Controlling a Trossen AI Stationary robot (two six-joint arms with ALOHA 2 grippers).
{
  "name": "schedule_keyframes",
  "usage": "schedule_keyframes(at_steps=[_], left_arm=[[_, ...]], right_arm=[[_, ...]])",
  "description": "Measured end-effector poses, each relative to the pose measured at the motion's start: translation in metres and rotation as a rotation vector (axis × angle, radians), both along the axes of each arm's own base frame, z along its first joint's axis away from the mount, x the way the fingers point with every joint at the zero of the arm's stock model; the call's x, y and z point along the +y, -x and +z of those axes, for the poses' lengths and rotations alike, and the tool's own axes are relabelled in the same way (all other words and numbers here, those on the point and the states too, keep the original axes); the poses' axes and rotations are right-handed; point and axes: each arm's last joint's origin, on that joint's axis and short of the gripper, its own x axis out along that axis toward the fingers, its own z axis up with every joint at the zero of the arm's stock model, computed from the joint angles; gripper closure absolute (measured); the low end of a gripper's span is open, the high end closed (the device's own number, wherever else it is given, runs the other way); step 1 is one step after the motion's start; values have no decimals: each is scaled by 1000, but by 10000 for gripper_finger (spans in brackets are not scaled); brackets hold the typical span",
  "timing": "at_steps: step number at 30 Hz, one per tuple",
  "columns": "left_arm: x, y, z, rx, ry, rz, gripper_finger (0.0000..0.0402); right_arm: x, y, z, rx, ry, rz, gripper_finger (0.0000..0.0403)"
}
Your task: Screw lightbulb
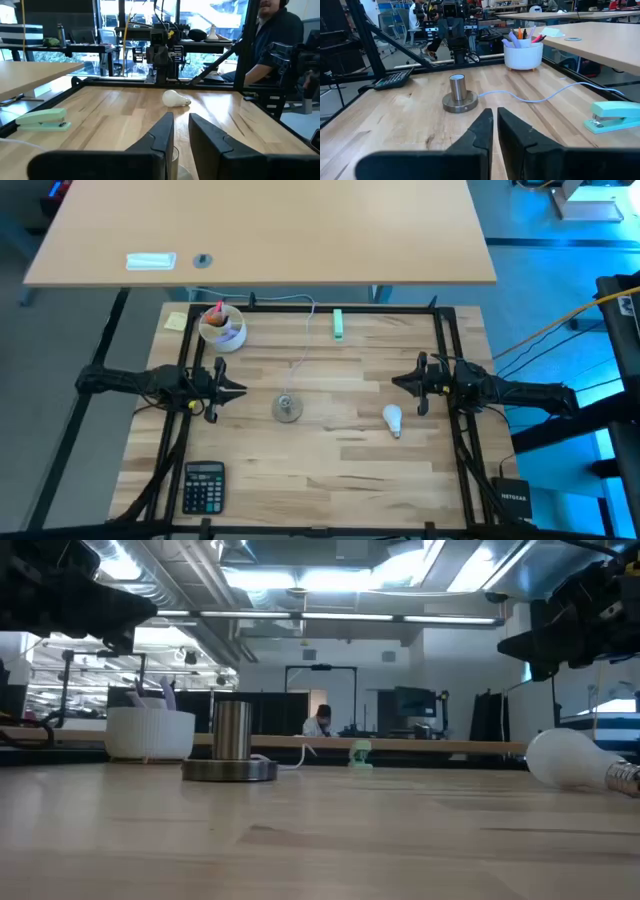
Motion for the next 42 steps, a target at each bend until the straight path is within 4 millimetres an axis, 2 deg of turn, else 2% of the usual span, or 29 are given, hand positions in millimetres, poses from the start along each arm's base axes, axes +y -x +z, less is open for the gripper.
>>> schedule_keyframes(at_steps=[16, 20, 22, 27, 32, 37, 42], left_arm=[[0, 0, 0, 0, 4, 0, 353], [0, 0, 2, 1, 98, 8, 353], [1, 2, 6, 3, 134, 11, 353], [2, 8, 33, 38, 134, 13, 353], [3, 12, 76, 52, 108, 61, 353], [4, 5, 117, 59, 84, 131, 353], [2, -12, 148, 82, 29, 133, 353]], right_arm=[[0, 0, 1, -5, -7, 0, 373], [0, 1, 6, 8, -68, -4, 373], [0, 3, 16, -12, -67, 2, 373], [0, 10, 49, -83, -22, -21, 373], [0, 15, 82, -109, -21, -47, 373], [0, 10, 111, -79, -18, -47, 373], [-2, -4, 140, -51, -20, -48, 373]])
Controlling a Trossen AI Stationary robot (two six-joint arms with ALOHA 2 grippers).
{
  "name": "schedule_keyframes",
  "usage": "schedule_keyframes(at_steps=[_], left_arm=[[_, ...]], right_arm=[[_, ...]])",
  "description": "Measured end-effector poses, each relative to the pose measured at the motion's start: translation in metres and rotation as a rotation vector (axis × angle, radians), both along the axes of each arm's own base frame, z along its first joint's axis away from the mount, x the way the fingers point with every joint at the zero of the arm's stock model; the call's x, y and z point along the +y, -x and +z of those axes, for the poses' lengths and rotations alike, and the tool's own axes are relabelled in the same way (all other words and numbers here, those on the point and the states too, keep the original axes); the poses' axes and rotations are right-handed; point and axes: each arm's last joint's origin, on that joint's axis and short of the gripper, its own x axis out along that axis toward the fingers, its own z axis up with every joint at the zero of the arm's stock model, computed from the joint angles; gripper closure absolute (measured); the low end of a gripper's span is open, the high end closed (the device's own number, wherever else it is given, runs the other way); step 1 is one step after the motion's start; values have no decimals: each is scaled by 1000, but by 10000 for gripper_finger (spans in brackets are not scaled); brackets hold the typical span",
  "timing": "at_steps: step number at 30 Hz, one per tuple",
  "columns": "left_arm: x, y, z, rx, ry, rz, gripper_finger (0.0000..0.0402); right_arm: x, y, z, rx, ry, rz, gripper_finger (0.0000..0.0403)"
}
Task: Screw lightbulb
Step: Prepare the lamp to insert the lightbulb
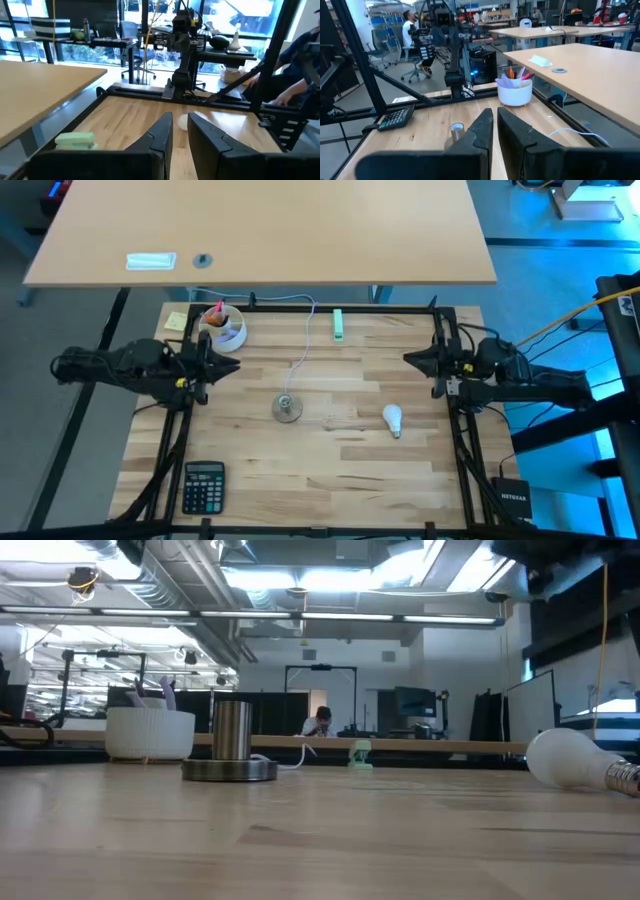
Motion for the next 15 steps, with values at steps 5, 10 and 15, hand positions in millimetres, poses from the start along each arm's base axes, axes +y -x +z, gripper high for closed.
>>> schedule_keyframes(at_steps=[5, 10, 15], left_arm=[[-3, -21, 22, 29, 3, 14, 353], [-6, -45, 40, 45, 73, 21, 353], [-8, -59, 52, 34, 170, 26, 353]], right_arm=[[-2, -24, 27, 35, -3, 1, 373], [-4, -52, 48, 74, -8, 45, 373], [-4, -73, 55, 133, -20, 109, 373]])
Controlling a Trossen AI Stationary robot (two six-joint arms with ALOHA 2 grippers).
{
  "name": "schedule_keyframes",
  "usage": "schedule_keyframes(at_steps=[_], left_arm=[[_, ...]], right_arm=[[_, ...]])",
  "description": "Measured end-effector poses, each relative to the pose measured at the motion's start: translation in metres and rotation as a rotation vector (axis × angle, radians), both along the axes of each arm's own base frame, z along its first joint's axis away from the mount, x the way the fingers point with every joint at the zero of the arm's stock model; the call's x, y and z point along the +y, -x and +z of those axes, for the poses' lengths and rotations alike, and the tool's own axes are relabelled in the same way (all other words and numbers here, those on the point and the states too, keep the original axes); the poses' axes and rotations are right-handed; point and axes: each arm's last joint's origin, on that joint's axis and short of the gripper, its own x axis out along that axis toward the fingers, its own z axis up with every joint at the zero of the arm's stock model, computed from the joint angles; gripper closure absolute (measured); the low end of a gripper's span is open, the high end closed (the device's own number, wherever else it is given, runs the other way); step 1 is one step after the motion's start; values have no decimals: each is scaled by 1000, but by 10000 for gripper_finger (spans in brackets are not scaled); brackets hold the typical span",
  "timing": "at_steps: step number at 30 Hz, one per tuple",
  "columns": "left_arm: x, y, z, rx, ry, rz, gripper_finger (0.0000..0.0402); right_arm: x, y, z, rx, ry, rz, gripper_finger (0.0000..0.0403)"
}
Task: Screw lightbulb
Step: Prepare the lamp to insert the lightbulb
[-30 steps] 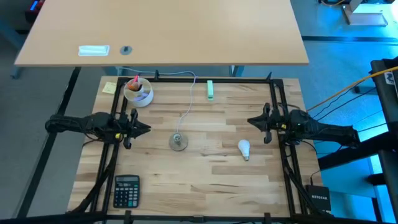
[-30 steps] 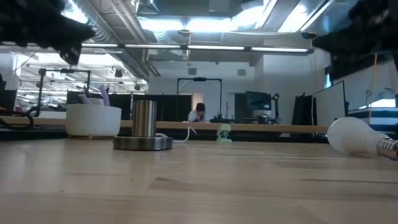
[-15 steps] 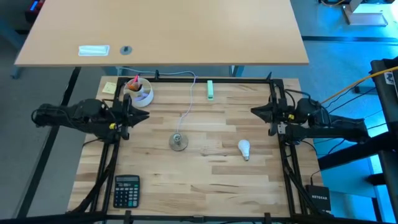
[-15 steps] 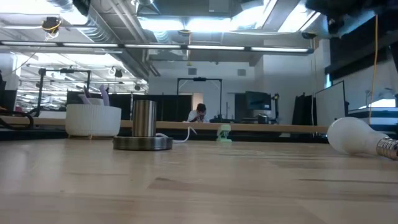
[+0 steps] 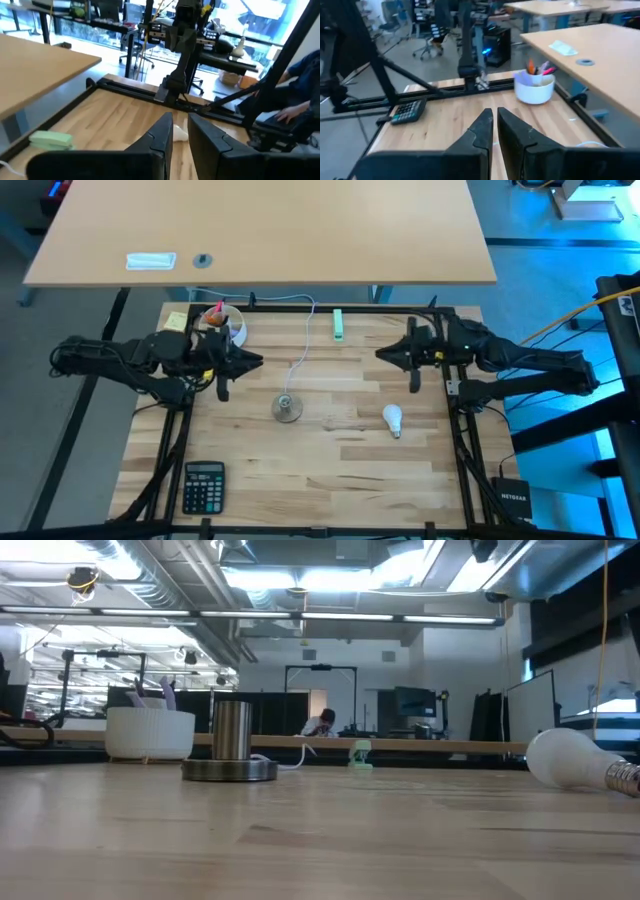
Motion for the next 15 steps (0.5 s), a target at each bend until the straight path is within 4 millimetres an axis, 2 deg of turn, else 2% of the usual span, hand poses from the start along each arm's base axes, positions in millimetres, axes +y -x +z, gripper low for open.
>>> schedule_keyframes(at_steps=[5, 10, 15], left_arm=[[0, -1, -3, 6, 56, 7, 353], [0, -1, -3, -16, 143, 16, 353], [0, -2, -3, -14, 128, 16, 353]], right_arm=[[-1, -12, -6, 48, -7, 14, 373], [1, -12, -3, 13, -19, 69, 373], [2, -7, 3, -23, -16, 77, 373]])
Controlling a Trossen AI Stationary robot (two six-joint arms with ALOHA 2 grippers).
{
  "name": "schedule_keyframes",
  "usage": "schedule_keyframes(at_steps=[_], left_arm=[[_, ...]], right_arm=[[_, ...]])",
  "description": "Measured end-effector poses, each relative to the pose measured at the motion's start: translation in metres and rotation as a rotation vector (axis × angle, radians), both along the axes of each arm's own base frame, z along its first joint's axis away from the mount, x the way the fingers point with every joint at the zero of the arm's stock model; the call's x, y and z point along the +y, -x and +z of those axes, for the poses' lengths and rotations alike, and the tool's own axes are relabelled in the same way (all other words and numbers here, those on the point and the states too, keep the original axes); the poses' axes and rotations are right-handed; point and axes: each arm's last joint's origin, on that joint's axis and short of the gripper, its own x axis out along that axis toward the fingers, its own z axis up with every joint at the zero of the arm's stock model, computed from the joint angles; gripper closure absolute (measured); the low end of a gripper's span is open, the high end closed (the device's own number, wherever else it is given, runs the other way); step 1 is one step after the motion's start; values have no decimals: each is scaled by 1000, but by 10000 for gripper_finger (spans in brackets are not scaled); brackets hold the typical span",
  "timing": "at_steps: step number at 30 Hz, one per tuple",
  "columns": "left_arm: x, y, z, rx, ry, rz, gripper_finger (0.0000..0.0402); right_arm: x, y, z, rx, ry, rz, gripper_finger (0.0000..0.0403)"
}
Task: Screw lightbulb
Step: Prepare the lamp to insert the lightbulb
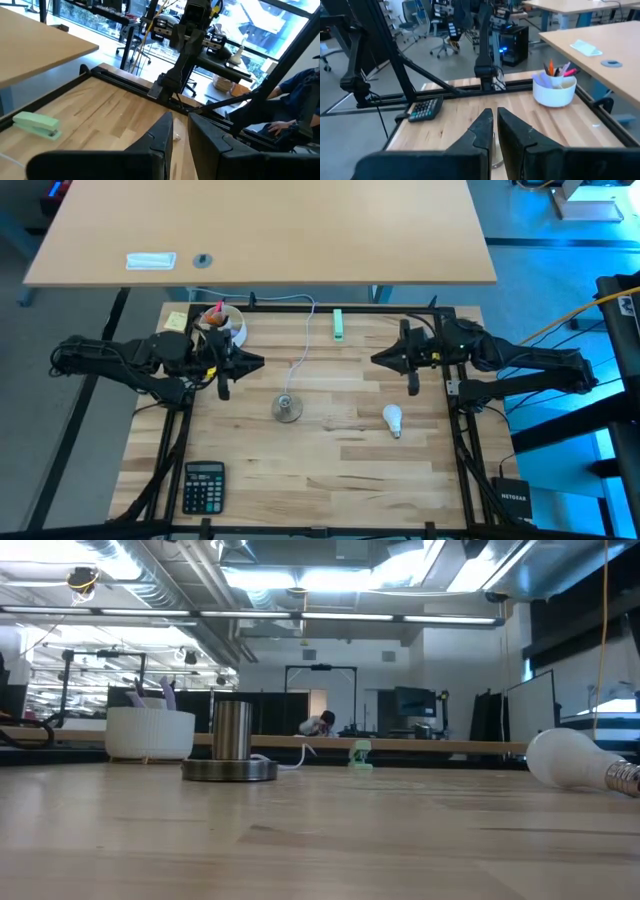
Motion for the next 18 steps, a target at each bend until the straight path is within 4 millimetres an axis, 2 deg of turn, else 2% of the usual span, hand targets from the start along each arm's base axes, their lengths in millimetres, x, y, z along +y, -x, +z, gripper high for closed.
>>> schedule_keyframes(at_steps=[5, 9, 12, 14, 18], left_arm=[[0, -4, -7, 57, 45, -4, 353], [-4, 2, -35, 354, 108, -110, 353], [-7, 10, -59, 626, 147, -80, 353], [-7, 9, -67, 703, 129, -45, 353], [-12, -5, -78, 786, 6, -93, 342]], right_arm=[[0, 1, 1, -4, 6, 1, 373], [0, 1, 1, -3, 6, 1, 373], [0, 1, 0, 0, 6, 1, 373], [0, 1, 0, 2, 7, 1, 373], [0, 1, 0, 2, 8, 1, 373]])
